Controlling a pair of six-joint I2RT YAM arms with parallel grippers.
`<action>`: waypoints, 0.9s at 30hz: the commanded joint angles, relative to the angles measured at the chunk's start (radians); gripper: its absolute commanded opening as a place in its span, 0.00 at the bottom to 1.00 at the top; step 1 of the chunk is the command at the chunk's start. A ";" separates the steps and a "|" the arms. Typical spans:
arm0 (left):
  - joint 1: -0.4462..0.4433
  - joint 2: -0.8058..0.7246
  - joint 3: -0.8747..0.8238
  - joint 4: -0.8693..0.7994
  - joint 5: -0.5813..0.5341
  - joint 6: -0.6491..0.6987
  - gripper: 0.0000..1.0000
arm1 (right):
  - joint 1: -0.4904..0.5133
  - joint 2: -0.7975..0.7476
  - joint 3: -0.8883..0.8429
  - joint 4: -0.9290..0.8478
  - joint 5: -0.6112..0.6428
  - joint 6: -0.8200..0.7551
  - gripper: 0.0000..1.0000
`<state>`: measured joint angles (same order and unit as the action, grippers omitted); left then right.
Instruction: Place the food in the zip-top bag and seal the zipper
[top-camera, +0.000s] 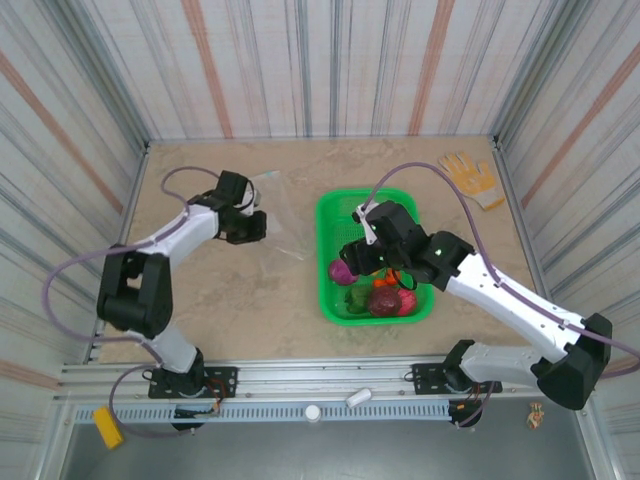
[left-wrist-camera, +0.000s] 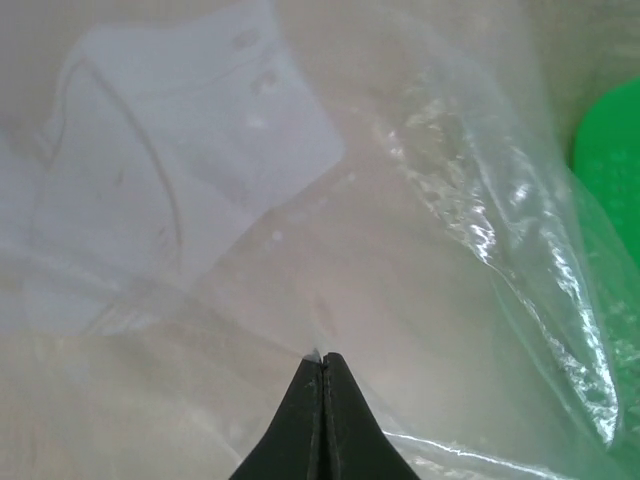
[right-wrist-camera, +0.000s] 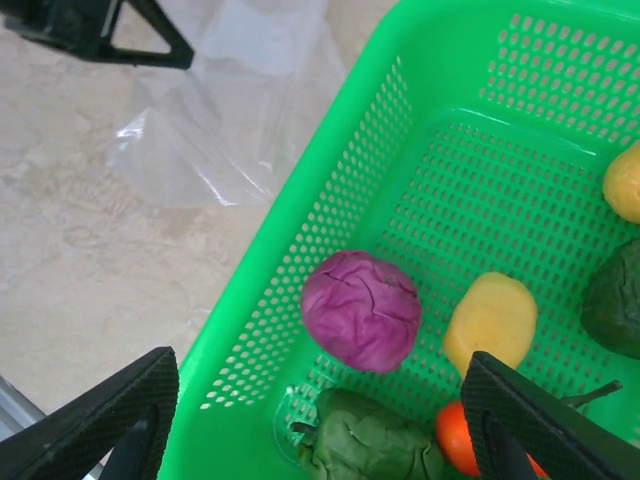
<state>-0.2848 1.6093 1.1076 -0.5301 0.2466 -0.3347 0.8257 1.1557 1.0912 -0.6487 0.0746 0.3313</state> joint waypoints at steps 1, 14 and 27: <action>0.044 -0.104 -0.049 -0.057 0.001 0.048 0.00 | 0.008 -0.049 -0.024 0.017 0.006 -0.011 0.76; 0.006 -0.299 -0.063 -0.158 -0.108 0.005 0.00 | 0.007 -0.099 -0.049 -0.026 0.096 -0.032 0.76; -0.177 -0.370 -0.036 -0.221 -0.364 0.400 0.00 | 0.007 -0.084 -0.052 0.021 0.044 -0.032 0.76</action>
<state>-0.4053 1.2568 1.0946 -0.7368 0.0895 -0.0578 0.8257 1.0637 1.0359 -0.6403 0.1406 0.3199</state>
